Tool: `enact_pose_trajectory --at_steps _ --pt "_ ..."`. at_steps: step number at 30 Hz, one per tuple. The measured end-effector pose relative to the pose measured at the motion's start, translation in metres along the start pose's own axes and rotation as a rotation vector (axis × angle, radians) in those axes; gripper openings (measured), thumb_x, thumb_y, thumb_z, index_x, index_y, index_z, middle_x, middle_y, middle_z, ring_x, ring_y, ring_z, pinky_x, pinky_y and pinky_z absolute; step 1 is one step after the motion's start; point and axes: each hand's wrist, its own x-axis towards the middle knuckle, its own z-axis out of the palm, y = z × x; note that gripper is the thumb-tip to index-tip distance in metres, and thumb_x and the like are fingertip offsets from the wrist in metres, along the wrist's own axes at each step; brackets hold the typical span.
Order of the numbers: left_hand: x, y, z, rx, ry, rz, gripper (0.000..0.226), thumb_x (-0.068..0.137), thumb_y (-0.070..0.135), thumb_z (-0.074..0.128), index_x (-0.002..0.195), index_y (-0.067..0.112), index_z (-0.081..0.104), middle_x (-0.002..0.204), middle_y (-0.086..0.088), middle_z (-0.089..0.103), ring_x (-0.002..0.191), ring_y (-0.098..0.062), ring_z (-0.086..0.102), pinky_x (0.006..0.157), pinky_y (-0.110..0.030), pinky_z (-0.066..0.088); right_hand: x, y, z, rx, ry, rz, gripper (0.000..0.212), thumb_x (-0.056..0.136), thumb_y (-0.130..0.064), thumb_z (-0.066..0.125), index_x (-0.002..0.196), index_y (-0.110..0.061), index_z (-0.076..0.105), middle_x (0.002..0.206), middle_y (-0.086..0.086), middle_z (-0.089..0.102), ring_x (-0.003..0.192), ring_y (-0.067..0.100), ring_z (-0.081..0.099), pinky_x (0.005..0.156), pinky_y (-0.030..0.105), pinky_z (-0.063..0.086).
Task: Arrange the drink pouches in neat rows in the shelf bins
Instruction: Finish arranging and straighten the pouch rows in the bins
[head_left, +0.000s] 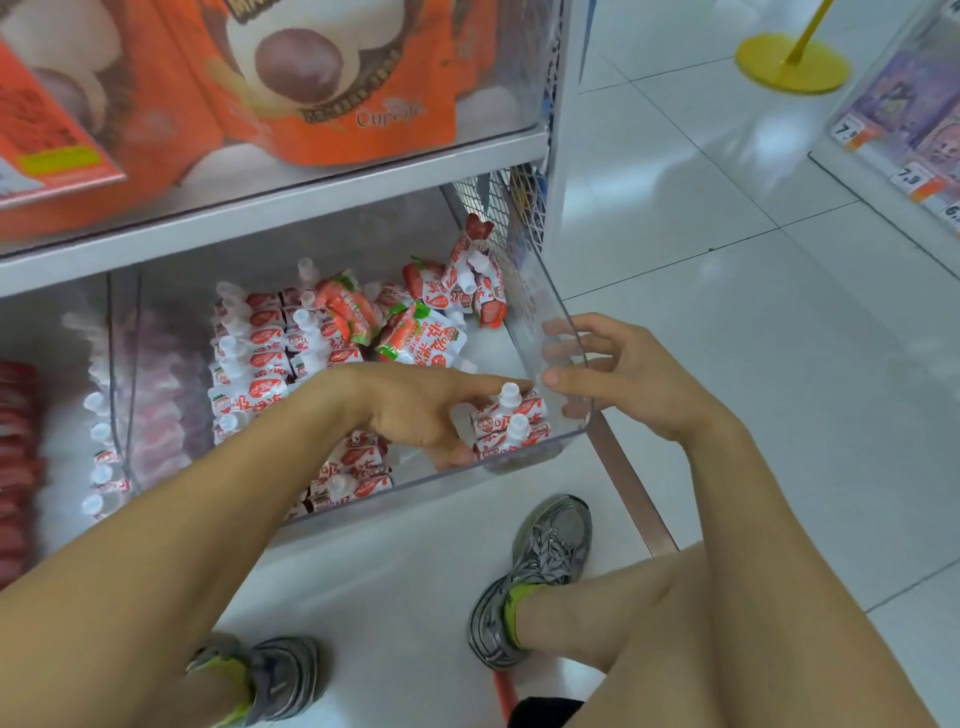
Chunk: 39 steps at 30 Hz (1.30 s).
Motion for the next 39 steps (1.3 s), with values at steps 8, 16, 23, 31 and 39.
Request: enact_pose_trajectory --at_steps 8,16,23,31,39 --pt "0.021 0.01 0.016 0.233 0.288 0.11 0.079 0.08 0.008 0.075 0.143 0.037 0.038 0.103 0.014 0.062 0.067 0.022 0.051 0.061 0.002 0.035 0.005 0.001 -0.005 -0.072 -0.015 -0.001 0.072 0.053 -0.043 0.091 0.119 -0.028 0.066 0.113 0.001 0.071 0.095 0.028 0.072 0.081 0.054 0.06" --pt "-0.015 0.008 -0.024 0.532 0.644 0.131 0.075 0.073 0.033 0.082 0.139 0.028 0.046 0.122 0.0 0.056 0.104 -0.018 0.056 0.091 -0.031 0.044 0.008 -0.003 -0.008 -0.052 -0.082 0.006 0.068 0.055 -0.033 0.088 0.119 -0.024 0.066 0.108 -0.001 0.072 0.09 0.024 0.074 0.075 0.054 0.061" --pt "0.009 -0.021 -0.032 0.959 0.534 -0.075 0.077 0.075 0.025 0.075 0.143 0.021 0.039 0.138 -0.003 0.041 0.123 -0.025 0.035 0.095 -0.046 0.044 0.008 -0.006 -0.01 -0.075 -0.101 -0.001 0.054 0.072 -0.016 0.087 0.12 -0.027 0.065 0.11 0.001 0.069 0.085 0.017 0.074 0.073 0.036 0.063" --pt "-0.002 -0.014 -0.035 0.453 0.585 0.061 0.082 0.073 0.043 0.08 0.143 0.022 0.043 0.142 0.004 0.05 0.129 -0.012 0.046 0.106 -0.021 0.034 0.01 0.0 -0.01 -0.127 -0.081 -0.006 0.058 0.07 -0.03 0.089 0.123 -0.03 0.063 0.119 0.0 0.067 0.094 0.016 0.073 0.086 0.043 0.06" --pt "0.013 0.011 -0.02 0.131 0.398 0.162 0.029 0.098 0.019 0.053 0.124 0.019 0.063 0.107 0.007 0.069 0.093 -0.008 0.063 0.085 -0.027 0.051 0.011 0.001 -0.009 -0.175 -0.07 -0.009 0.059 0.07 -0.033 0.089 0.122 -0.034 0.062 0.12 -0.004 0.066 0.099 0.014 0.071 0.093 0.044 0.057"
